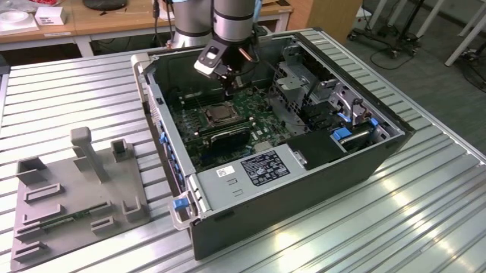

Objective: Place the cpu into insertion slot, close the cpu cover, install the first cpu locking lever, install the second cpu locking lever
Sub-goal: 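Close the cpu cover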

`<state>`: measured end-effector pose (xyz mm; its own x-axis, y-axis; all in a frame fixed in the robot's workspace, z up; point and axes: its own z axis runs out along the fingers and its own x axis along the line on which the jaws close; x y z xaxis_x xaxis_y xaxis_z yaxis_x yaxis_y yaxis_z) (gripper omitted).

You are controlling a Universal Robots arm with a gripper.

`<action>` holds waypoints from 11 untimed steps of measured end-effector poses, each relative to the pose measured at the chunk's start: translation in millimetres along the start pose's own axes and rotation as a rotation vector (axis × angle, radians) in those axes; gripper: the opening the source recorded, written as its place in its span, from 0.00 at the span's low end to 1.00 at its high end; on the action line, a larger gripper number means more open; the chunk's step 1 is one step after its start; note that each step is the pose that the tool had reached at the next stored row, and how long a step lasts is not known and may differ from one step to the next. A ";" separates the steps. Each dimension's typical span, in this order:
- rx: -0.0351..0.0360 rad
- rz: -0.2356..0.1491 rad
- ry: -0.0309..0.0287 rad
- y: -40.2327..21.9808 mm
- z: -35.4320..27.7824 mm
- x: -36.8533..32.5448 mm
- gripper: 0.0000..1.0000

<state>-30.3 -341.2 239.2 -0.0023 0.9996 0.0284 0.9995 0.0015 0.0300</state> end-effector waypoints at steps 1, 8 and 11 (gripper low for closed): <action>0.0000 0.000 0.0000 -1.1 0.0 0.0 0.11; 0.0001 0.000 -0.0001 -3.4 0.0 0.0 0.11; 0.0001 0.000 -0.0001 -3.4 0.0 0.0 0.11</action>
<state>-33.7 -341.2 239.1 -0.0024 0.9996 0.0284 0.9996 0.0015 0.0299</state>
